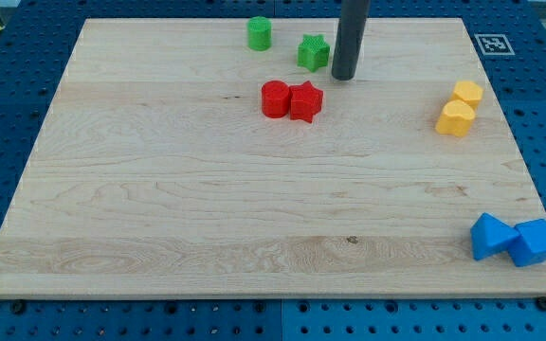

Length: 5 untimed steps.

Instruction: Place the green star into the green circle

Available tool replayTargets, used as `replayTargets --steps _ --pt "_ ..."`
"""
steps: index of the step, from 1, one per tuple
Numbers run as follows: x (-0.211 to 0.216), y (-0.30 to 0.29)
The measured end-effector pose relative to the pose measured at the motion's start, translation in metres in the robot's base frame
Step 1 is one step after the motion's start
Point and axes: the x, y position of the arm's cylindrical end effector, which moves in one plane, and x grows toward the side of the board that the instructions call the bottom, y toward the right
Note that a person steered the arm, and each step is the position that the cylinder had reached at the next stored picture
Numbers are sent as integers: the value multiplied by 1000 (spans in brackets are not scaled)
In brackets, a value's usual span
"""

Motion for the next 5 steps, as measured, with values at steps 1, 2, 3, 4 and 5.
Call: replayTargets --steps 1,2,3,4,5 --pt "-8 -32" --pt "-31 -48" --pt "-35 -51" --pt "-35 -34" --pt "-24 -1"
